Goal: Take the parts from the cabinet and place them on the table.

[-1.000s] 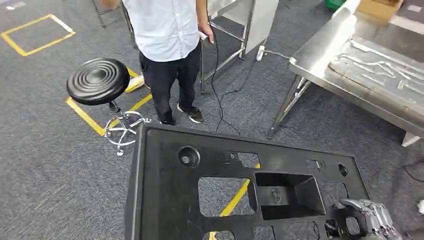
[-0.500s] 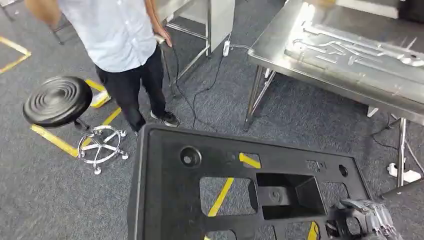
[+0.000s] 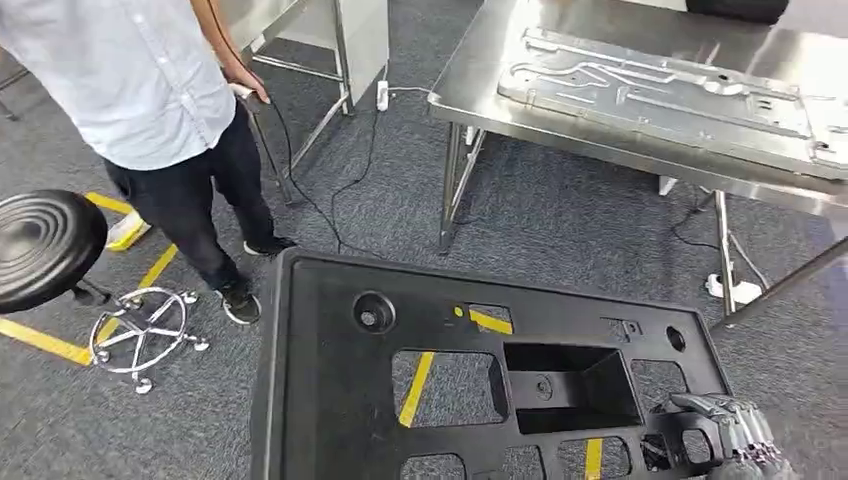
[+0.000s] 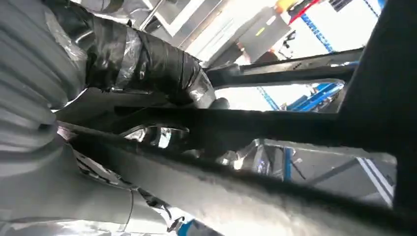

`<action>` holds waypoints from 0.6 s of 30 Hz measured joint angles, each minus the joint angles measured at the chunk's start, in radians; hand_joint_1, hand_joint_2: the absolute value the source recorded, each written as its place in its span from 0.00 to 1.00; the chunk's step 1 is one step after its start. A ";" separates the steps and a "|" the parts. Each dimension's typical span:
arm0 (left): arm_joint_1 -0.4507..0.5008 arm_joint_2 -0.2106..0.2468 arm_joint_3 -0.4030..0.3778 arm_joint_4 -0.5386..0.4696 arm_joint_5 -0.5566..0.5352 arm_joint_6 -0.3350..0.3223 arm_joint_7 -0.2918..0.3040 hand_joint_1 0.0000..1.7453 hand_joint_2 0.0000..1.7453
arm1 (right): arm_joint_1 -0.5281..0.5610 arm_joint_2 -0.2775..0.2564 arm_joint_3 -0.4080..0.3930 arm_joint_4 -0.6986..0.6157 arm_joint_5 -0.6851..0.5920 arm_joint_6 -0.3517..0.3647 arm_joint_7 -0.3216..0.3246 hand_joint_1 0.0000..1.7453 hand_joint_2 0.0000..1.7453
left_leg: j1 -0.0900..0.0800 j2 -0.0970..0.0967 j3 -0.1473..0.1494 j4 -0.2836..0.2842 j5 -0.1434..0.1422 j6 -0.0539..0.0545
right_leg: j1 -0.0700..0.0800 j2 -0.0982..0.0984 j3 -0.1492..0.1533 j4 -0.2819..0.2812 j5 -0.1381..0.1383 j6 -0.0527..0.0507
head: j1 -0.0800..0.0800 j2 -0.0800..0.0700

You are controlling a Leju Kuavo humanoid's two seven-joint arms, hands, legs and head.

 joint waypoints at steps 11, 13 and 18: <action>-0.002 0.000 0.000 0.000 0.000 -0.006 -0.004 0.00 1.00 | -0.004 -0.024 0.024 0.011 0.014 0.000 0.020 1.00 1.00 | -0.008 0.121 0.029 -0.002 -0.027 -0.026 | 0.007 -0.087 0.029 -0.062 0.043 -0.011 | 0.000 0.000; -0.007 0.000 0.000 0.000 0.000 -0.008 -0.004 0.00 1.00 | -0.003 -0.028 0.026 0.011 0.017 0.000 0.023 1.00 1.00 | -0.012 0.141 0.041 -0.010 -0.029 -0.038 | 0.006 -0.067 0.028 -0.070 0.045 -0.022 | 0.000 0.000; -0.001 0.001 0.000 0.000 0.001 -0.009 -0.003 0.00 1.00 | -0.008 -0.048 0.061 0.021 0.025 -0.001 0.060 1.00 1.00 | -0.002 0.035 -0.088 0.265 -0.173 -0.045 | -0.002 -0.026 0.040 -0.082 0.049 -0.049 | -0.004 0.000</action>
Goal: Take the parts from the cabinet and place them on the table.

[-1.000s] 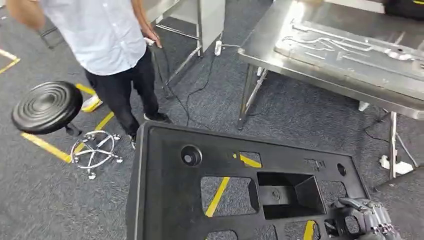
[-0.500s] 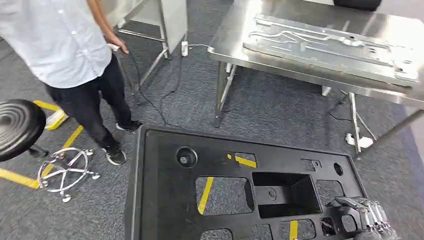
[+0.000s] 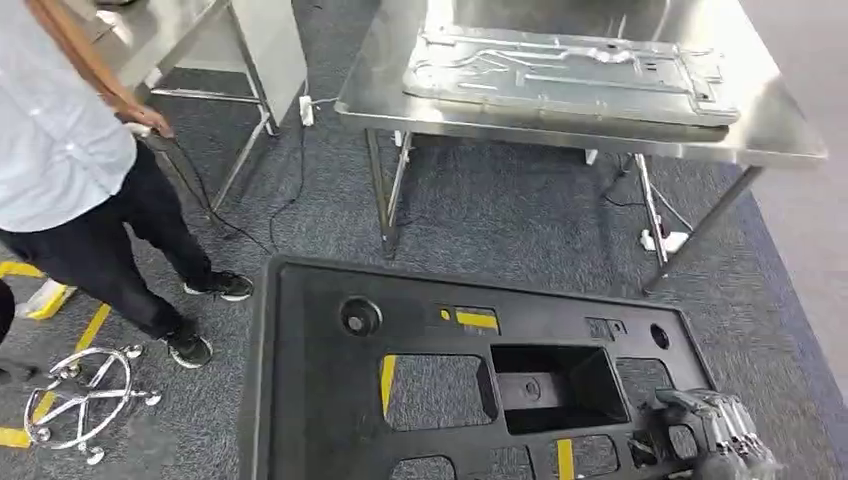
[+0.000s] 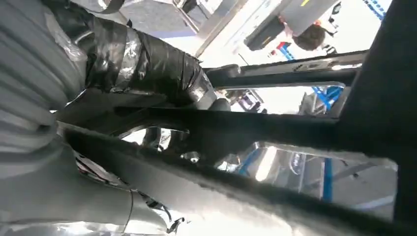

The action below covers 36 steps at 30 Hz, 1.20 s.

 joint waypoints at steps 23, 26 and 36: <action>0.002 0.005 0.001 0.000 -0.003 -0.043 -0.005 0.00 1.00 | -0.019 -0.035 0.045 0.026 0.014 0.000 0.010 1.00 1.00 | -0.001 0.006 0.100 -0.262 0.157 0.013 | -0.009 -0.010 -0.008 0.027 -0.014 0.051 | -0.001 0.000; 0.000 0.005 0.001 0.000 -0.004 -0.047 -0.005 0.00 1.00 | -0.019 -0.035 0.045 0.026 0.009 0.000 0.010 1.00 1.00 | 0.000 0.012 0.107 -0.268 0.150 -0.005 | -0.012 -0.003 -0.003 0.019 -0.014 0.029 | 0.000 0.000; 0.005 0.006 0.002 0.000 -0.007 -0.051 -0.005 0.00 1.00 | -0.021 -0.035 0.045 0.028 0.005 0.000 0.010 1.00 1.00 | -0.007 -0.005 0.050 -0.217 0.191 0.026 | 0.011 0.007 0.031 0.017 -0.037 0.002 | -0.002 0.000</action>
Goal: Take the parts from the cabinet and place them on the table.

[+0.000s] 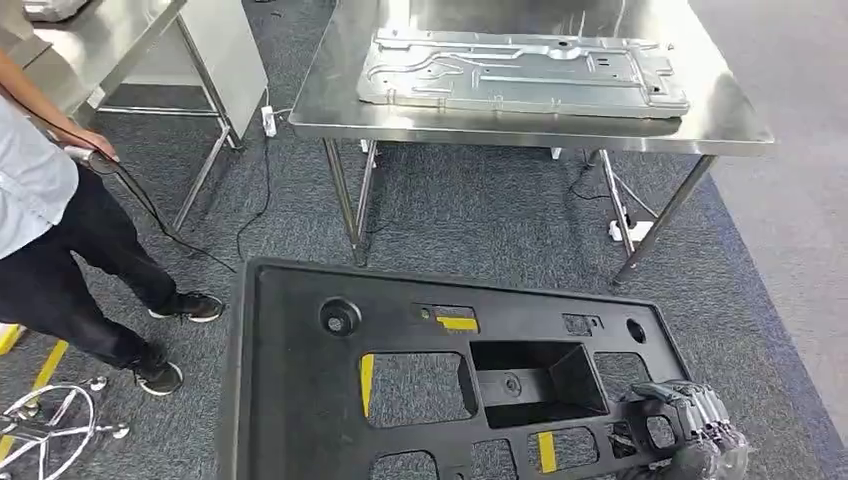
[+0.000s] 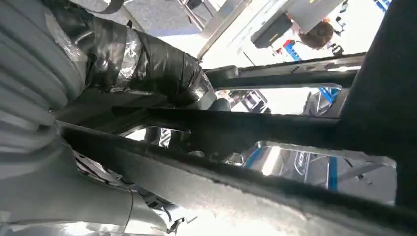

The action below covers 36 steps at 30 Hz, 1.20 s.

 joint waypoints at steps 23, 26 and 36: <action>-0.008 0.002 0.000 0.000 -0.002 -0.003 0.001 0.00 1.00 | -0.008 -0.006 0.012 0.003 -0.018 0.000 0.001 1.00 1.00 | 0.012 0.005 0.019 0.058 -0.107 -0.029 | -0.026 -0.011 -0.020 -0.005 0.017 0.014 | 0.003 0.000; -0.003 0.002 0.000 0.000 -0.002 -0.005 0.001 0.00 1.00 | -0.008 -0.008 0.016 0.006 -0.017 0.000 0.001 1.00 1.00 | 0.012 0.005 -0.100 0.260 -0.164 -0.028 | -0.016 -0.011 -0.013 -0.004 0.010 0.003 | 0.003 0.000; -0.001 0.002 0.001 0.000 -0.005 -0.008 0.000 0.00 1.00 | -0.014 -0.018 0.031 0.011 -0.002 0.002 0.018 1.00 1.00 | 0.007 0.002 0.007 -0.039 0.004 0.015 | -0.009 -0.004 0.016 -0.001 -0.023 0.040 | 0.003 0.000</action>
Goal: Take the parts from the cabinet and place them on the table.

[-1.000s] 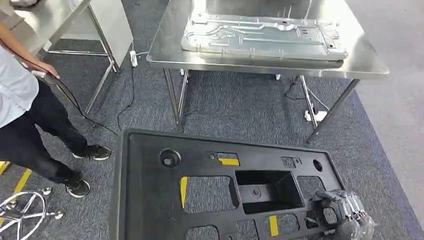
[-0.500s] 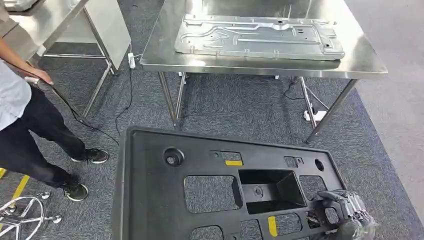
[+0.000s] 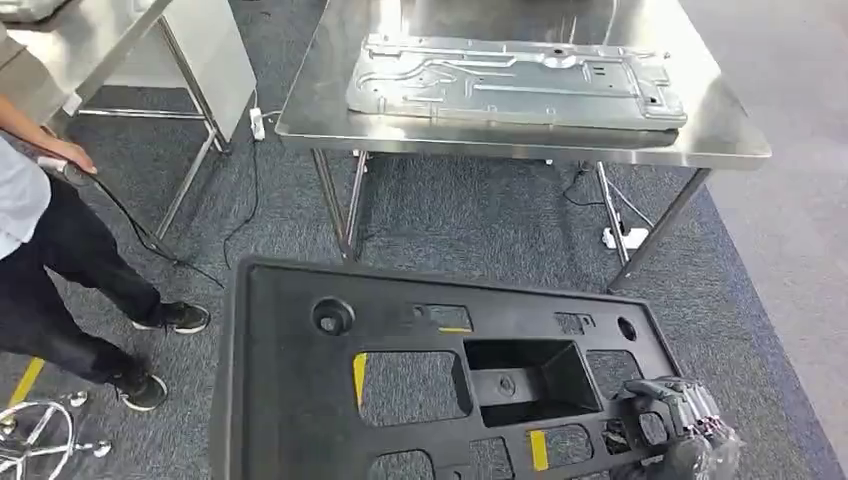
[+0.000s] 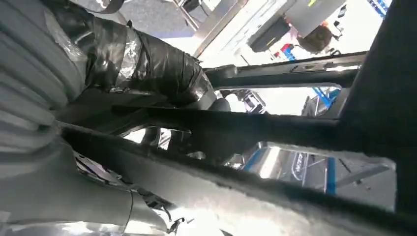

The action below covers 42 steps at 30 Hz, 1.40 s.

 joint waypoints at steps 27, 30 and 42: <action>0.000 0.002 0.000 0.000 -0.006 0.000 0.002 0.00 1.00 | -0.006 -0.016 0.020 0.006 0.005 -0.001 0.002 1.00 1.00 | -0.017 -0.002 -0.023 0.022 0.005 -0.010 | 0.001 0.003 0.017 0.004 -0.022 -0.024 | -0.002 0.000; 0.000 0.002 0.000 0.000 -0.006 0.000 0.002 0.00 1.00 | -0.006 -0.016 0.022 0.005 0.006 -0.001 0.001 1.00 1.00 | -0.016 -0.003 -0.016 0.011 0.002 -0.001 | 0.002 0.001 0.029 -0.011 -0.026 -0.009 | 0.000 0.000; -0.002 0.002 0.001 0.000 -0.007 0.000 0.002 0.00 1.00 | -0.010 -0.018 0.028 0.006 0.005 -0.001 -0.001 1.00 1.00 | -0.006 -0.005 0.081 -0.010 -0.069 -0.019 | -0.013 -0.009 -0.075 0.017 0.059 0.009 | 0.006 0.000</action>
